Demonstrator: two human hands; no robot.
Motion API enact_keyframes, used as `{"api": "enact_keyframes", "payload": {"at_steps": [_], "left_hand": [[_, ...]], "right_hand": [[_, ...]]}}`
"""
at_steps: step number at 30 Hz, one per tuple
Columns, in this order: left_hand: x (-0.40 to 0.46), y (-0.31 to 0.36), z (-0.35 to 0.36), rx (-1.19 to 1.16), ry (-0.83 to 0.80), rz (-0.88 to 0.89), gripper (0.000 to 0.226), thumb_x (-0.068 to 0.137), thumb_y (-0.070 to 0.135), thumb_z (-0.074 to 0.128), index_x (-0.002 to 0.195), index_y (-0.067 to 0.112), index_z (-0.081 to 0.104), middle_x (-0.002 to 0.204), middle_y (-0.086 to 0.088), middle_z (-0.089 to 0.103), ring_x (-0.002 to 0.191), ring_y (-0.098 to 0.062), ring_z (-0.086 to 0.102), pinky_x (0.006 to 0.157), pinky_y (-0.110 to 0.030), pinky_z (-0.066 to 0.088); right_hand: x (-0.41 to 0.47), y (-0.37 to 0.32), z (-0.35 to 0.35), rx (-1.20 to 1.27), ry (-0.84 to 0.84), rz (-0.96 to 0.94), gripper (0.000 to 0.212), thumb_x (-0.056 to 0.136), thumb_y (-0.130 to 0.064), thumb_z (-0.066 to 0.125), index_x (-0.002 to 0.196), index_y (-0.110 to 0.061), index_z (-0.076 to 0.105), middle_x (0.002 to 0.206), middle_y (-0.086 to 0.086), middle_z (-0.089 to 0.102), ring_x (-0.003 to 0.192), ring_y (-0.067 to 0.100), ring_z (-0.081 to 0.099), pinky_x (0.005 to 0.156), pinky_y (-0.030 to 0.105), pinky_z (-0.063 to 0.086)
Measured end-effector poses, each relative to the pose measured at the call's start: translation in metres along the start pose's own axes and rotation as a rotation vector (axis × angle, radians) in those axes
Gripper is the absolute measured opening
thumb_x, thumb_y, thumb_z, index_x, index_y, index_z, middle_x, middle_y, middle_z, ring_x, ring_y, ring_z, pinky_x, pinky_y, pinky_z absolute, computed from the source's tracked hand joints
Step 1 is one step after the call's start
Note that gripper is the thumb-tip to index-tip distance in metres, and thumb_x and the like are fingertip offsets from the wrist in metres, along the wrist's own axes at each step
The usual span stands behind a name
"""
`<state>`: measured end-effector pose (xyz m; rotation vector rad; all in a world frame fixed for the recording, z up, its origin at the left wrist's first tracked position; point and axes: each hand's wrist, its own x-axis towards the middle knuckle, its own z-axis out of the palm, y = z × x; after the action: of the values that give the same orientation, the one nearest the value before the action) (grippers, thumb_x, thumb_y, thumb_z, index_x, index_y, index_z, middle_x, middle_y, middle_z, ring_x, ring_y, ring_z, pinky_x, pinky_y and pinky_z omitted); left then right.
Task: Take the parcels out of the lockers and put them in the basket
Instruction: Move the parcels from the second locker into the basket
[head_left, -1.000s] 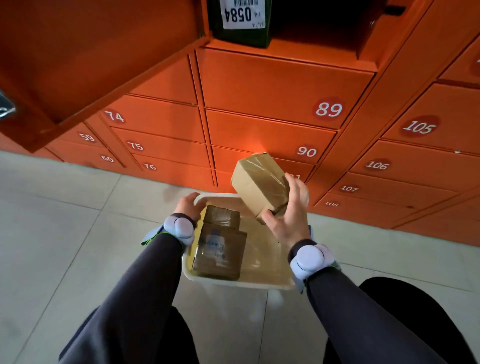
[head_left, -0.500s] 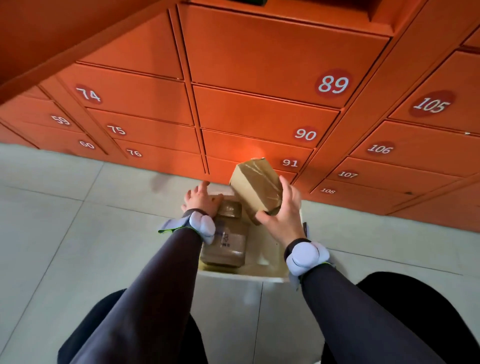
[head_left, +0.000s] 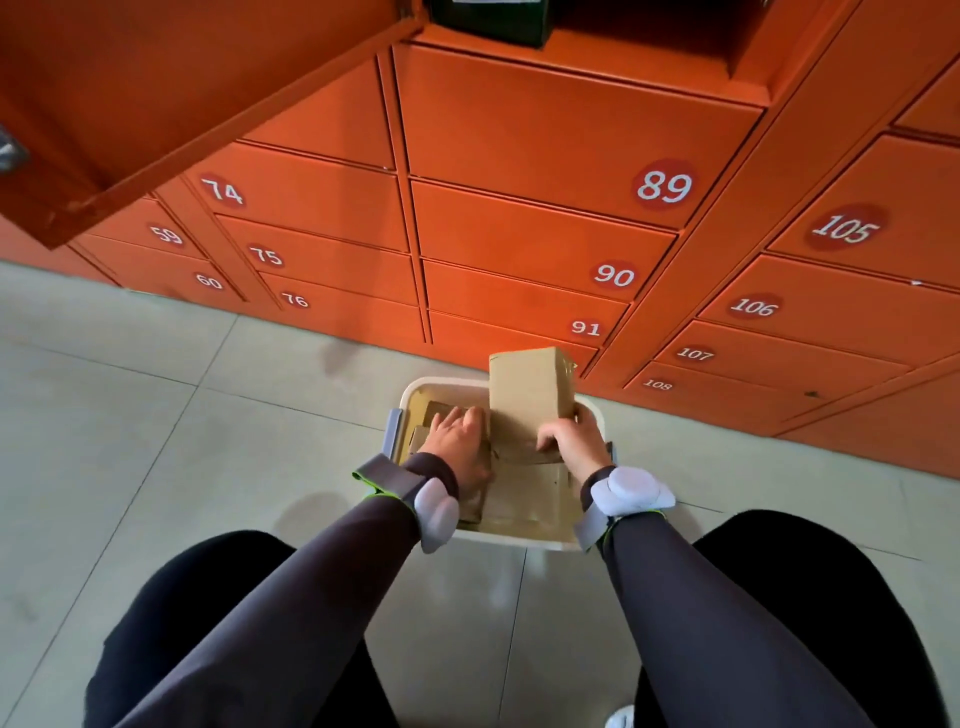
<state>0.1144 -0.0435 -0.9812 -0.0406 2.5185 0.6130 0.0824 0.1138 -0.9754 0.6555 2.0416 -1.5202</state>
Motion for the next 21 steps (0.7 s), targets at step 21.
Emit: {"api": "enact_keyframes", "payload": {"at_steps": [21], "left_hand": [[0.01, -0.001, 0.005, 0.061, -0.101, -0.034, 0.048, 0.08, 0.012, 0.044, 0.123, 0.032, 0.049, 0.137, -0.001, 0.05, 0.138, -0.024, 0.026, 0.108, -0.065, -0.015]], "right_hand": [[-0.004, 0.04, -0.013, 0.053, -0.443, 0.237, 0.055, 0.08, -0.052, 0.059, 0.123, -0.019, 0.048, 0.116, 0.005, 0.06, 0.104, 0.02, 0.057, 0.086, 0.043, 0.051]]}}
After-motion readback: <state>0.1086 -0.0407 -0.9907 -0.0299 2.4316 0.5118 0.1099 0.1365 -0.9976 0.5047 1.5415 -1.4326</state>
